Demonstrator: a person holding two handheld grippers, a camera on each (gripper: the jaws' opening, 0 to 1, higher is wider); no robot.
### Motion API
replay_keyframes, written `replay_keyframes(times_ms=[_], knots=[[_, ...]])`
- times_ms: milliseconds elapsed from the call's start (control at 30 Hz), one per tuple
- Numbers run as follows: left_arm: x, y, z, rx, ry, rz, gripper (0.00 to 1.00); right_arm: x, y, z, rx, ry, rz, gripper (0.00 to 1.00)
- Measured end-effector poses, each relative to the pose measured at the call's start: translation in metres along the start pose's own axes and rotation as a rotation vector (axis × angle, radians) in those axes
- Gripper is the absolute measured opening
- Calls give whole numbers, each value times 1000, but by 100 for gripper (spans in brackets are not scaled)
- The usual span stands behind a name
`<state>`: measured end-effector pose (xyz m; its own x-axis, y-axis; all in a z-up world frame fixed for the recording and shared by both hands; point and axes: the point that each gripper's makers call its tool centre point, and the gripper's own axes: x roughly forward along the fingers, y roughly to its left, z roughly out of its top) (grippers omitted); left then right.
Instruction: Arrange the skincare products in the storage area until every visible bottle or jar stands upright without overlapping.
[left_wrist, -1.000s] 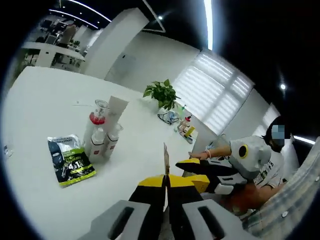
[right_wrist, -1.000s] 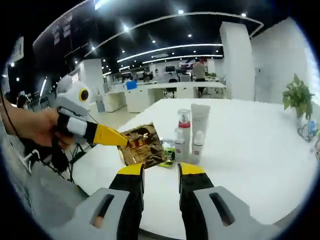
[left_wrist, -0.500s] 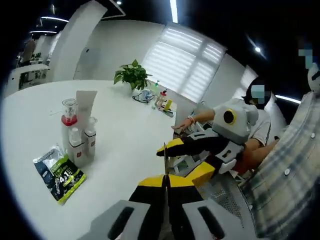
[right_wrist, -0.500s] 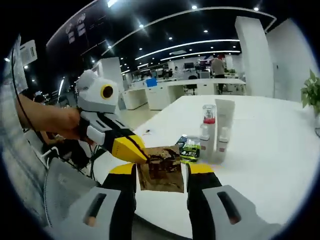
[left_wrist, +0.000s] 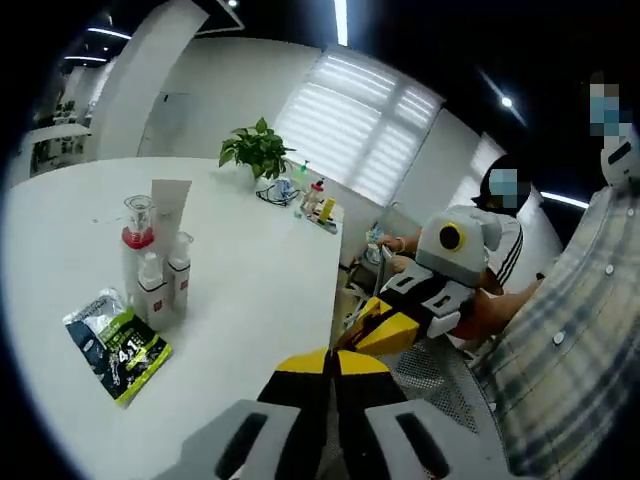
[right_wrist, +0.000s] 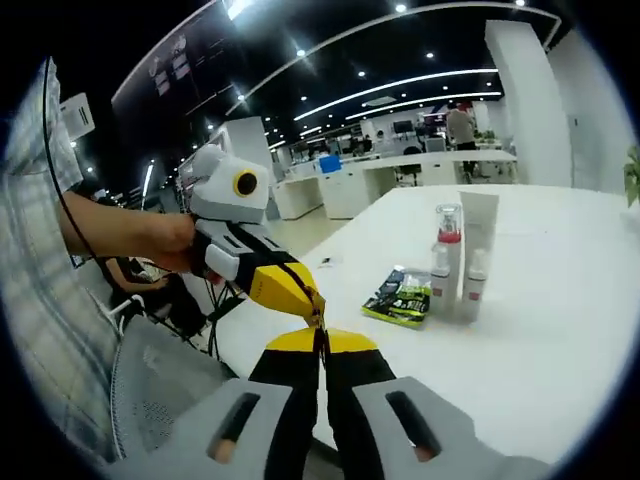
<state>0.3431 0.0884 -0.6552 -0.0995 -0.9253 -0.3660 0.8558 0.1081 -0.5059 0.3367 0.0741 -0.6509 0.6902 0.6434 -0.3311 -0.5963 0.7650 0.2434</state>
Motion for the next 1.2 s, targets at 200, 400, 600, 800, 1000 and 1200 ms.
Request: replay_keyframes(times_ms=[200, 400, 600, 800, 1000, 1200], knots=[[3, 1, 1, -32, -42, 28, 4, -3, -3, -1, 36, 4, -2, 0], [3, 1, -2, -76, -88, 22, 15, -2, 2, -2, 43, 11, 23, 0], [5, -3, -1, -184, -181, -39, 22, -4, 5, 2, 95, -9, 62, 0], [5, -8, 5, -207, -241, -78, 17, -6, 6, 3, 121, -15, 67, 0], [1, -9, 5, -216, -265, -83, 11, -6, 6, 5, 142, -23, 74, 0], [0, -10, 8, -257, -280, -114, 2, -6, 5, 5, 149, -23, 70, 0]])
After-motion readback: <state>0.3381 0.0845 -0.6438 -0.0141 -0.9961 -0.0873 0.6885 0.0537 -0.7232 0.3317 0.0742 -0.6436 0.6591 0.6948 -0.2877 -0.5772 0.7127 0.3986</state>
